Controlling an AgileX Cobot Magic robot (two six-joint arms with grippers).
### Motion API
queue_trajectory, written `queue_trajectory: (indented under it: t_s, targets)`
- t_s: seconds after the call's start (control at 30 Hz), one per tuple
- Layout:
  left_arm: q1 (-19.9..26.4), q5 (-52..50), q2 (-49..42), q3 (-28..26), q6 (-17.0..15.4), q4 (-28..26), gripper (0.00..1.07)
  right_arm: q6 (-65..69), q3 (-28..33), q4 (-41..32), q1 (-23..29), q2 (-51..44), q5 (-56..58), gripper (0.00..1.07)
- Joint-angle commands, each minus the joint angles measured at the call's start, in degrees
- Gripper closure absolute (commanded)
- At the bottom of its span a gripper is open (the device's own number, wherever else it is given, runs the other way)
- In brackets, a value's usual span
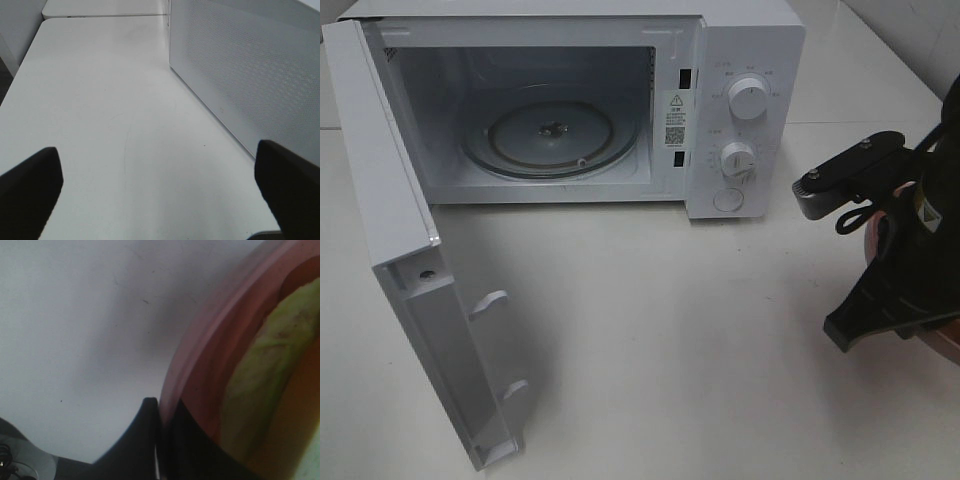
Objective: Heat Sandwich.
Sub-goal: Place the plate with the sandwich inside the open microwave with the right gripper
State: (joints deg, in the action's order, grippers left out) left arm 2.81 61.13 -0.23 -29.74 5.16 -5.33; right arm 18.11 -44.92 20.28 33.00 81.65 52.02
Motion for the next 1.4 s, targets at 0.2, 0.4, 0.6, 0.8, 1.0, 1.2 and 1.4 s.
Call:
queue_trajectory:
  t_s: [0.2, 0.4, 0.6, 0.8, 1.0, 1.2, 1.4]
  targets:
    - [0.0, -0.11, -1.09, -0.11, -0.23, -0.06, 0.06, -2.41, 0.0, 1.95, 8.37, -2.18, 3.67, 1.07]
    - [0.0, -0.11, -1.09, -0.11, -0.23, -0.06, 0.06, -3.72, 0.0, 2.01, 14.61, -2.18, 4.47, 1.07]
    - [0.0, -0.11, -1.09, -0.11, -0.23, -0.06, 0.06, -6.07, 0.0, 2.01, 22.4, -2.18, 4.41, 1.07]
    - [0.0, -0.11, -1.09, -0.11, -0.23, -0.06, 0.06, -7.68, 0.0, 2.58, 27.1, -2.18, 3.95, 1.07]
    - [0.0, -0.11, -1.09, -0.11, -0.23, -0.06, 0.06, -11.52, 0.0, 3.5, 30.37, -2.18, 2.75, 1.07]
    - [0.0, -0.11, -1.09, -0.11, -0.23, -0.06, 0.06, -20.0, 0.0, 3.21, 30.6, -2.18, -0.17, 1.07]
    - [0.0, -0.11, -1.09, -0.11, -0.23, -0.06, 0.06, -29.22, 0.0, 3.27, 30.6, -2.18, -2.46, 1.07]
